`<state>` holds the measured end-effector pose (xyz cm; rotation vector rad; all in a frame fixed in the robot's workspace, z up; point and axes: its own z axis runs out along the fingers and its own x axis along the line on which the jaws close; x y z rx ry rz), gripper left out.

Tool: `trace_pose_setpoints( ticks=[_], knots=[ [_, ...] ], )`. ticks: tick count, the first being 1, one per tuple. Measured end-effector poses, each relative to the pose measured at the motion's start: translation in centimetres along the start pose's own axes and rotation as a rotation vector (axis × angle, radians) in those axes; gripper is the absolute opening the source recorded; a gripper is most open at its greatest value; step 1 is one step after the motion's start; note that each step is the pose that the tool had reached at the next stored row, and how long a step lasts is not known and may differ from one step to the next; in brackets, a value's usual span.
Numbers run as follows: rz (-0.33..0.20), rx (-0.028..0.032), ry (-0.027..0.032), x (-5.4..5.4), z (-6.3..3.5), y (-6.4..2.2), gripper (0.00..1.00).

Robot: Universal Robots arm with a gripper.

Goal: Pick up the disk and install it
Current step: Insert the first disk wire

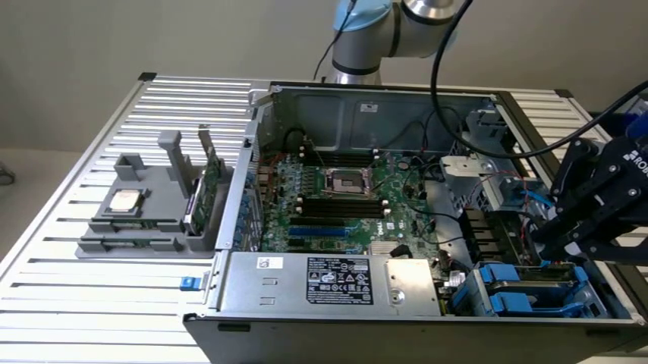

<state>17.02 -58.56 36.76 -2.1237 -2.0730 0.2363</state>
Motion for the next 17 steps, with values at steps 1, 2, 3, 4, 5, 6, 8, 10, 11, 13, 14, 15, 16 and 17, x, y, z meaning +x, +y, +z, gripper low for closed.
trace_pose_setpoints(
  ticks=[1,2,3,4,5,6,8,10,11,13,14,15,16,17],
  knots=[
    [-0.001,-0.0007,-0.0004,0.0,0.0,0.0,0.27],
    [-0.002,-0.0009,-0.0006,0.1,0.01,-0.01,0.27],
    [-0.003,-0.001,-0.0006,0.1,0.03,-0.04,0.27],
    [-0.003,-0.001,-0.0008,0.2,0.04,-0.07,0.27],
    [-0.004,-0.0011,-0.001,0.3,0.04,-0.09,0.27],
    [-0.004,-0.0011,-0.0009,0.4,0.05,-0.1,0.27],
    [-0.005,-0.001,-0.001,0.6,0.06,-0.12,0.27],
    [-0.005,-0.001,-0.0011,0.9,0.06,-0.13,0.27],
    [-0.006,-0.001,-0.0013,1.0,0.06,-0.13,0.27],
    [-0.006,-0.001,-0.0015,1.3,0.06,-0.14,0.27],
    [-0.006,-0.001,-0.0014,1.5,0.07,-0.15,0.27],
    [-0.007,-0.001,-0.0016,1.6,0.06,-0.16,0.27],
    [-0.007,-0.001,-0.0014,1.7,0.07,-0.16,0.27],
    [-0.007,-0.001,-0.0014,1.7,0.07,-0.16,0.27]
  ],
)
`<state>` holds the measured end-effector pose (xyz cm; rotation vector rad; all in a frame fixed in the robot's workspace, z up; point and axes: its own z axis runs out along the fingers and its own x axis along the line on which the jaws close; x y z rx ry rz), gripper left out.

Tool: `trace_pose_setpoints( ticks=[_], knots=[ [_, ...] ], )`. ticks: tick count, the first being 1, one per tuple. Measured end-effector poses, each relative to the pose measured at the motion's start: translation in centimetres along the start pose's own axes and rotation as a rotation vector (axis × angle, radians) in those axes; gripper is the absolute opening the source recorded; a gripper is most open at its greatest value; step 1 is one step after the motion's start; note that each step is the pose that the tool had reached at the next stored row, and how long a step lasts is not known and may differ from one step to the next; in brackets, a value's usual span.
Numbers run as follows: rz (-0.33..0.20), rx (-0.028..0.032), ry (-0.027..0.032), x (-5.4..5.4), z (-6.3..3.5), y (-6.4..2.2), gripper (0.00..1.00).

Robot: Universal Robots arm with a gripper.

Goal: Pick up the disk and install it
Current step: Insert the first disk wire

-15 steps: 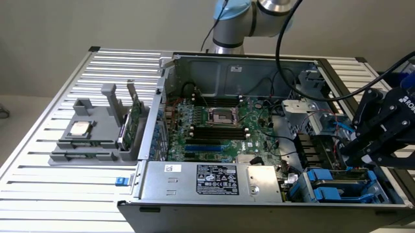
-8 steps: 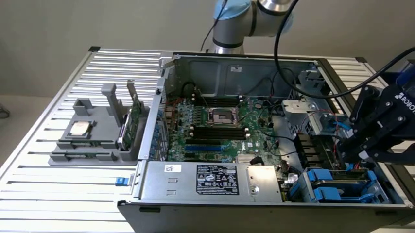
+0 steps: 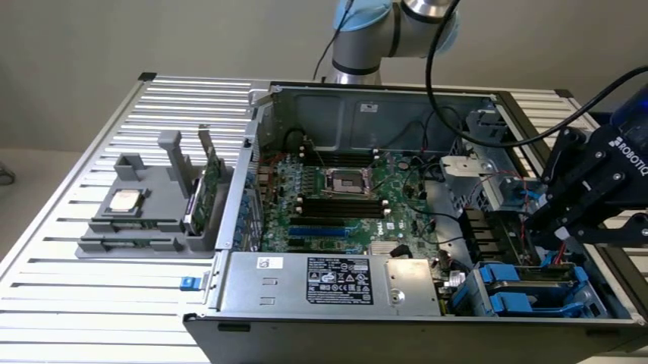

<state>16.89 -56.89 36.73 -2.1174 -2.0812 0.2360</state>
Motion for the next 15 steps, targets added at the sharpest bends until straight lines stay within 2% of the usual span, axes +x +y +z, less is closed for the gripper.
trace_pose_setpoints(
  ticks=[8,15],
  knots=[
    [0.0,0.0,-0.0002,-0.04,-0.09,0.25,0.27],
    [0.0,0.0,0.0011,-0.59,-0.15,0.54,0.27]
  ],
)
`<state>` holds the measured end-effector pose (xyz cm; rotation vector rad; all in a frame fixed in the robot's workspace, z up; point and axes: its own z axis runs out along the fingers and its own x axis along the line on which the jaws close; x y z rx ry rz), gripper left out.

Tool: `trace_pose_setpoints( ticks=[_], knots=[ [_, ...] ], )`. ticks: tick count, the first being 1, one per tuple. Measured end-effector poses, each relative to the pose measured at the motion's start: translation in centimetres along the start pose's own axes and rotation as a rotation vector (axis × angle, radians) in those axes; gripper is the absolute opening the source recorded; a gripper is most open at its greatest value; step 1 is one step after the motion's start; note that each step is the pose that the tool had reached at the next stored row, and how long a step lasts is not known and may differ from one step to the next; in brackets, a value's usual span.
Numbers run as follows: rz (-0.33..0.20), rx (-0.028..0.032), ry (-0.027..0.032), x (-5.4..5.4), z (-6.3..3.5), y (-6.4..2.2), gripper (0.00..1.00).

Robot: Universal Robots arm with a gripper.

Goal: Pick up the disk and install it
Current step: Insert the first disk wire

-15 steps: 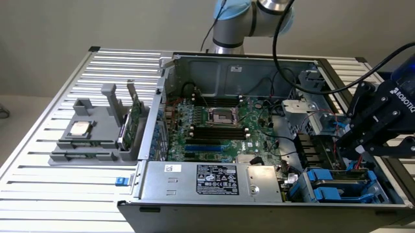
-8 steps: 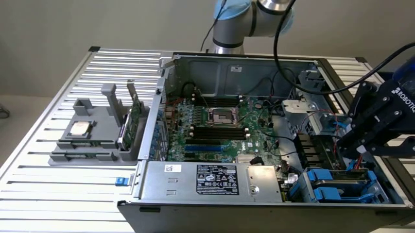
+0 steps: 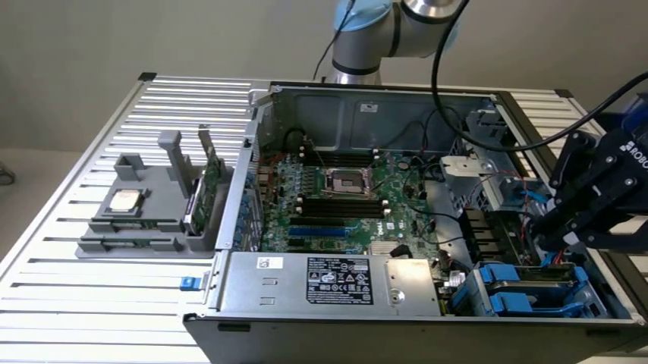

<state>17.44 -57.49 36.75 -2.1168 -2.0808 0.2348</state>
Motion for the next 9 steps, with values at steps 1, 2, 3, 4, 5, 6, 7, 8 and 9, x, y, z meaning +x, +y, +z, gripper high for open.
trace_pose_setpoints(
  ticks=[1,2,3,4,5,6,7,8,9],
  knots=[
    [0.0,0.0,0.0001,-0.05,0.0,0.01,0.27],
    [0.0,0.0,0.0001,-0.1,-0.01,0.02,0.27],
    [0.0,0.0,0.0003,-0.14,-0.01,0.03,0.27],
    [0.0,0.0,0.0005,-0.17,-0.01,0.03,0.27],
    [0.0,0.0,0.0005,-0.19,-0.01,0.03,0.26],
    [0.0,0.0,0.0007,-0.22,-0.01,0.03,0.26],
    [0.0,0.0,0.0009,-0.24,-0.01,0.03,0.19],
    [0.0,0.0,0.0012,-0.27,-0.01,0.03,0.16],
    [-0.001,0.0,0.0014,-0.29,-0.01,0.03,0.16]
  ],
)
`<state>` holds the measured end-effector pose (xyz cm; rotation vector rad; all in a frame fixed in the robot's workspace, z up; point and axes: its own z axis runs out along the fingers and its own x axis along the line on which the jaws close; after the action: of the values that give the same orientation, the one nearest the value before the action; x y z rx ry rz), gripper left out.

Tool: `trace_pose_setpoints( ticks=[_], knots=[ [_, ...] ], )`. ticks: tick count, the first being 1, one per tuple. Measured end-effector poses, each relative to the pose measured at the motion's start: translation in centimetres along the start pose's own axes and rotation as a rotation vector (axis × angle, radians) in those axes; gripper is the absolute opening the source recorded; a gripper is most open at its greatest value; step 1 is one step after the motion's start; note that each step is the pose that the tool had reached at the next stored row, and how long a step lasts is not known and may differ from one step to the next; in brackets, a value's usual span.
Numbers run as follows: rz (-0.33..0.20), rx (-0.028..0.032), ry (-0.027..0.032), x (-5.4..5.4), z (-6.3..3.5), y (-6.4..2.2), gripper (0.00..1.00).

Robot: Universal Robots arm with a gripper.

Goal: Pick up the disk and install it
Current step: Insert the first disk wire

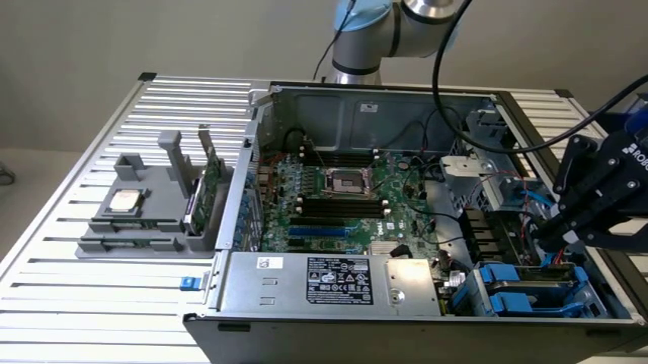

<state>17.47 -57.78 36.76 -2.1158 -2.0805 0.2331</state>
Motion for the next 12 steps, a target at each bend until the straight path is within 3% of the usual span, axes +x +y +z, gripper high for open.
trace_pose_setpoints(
  ticks=[5,12],
  knots=[
    [0.0,0.0,0.0017,-0.16,0.03,0.01,0.16],
    [-0.006,0.0007,0.027,-0.78,0.5,0.13,0.16]
  ],
)
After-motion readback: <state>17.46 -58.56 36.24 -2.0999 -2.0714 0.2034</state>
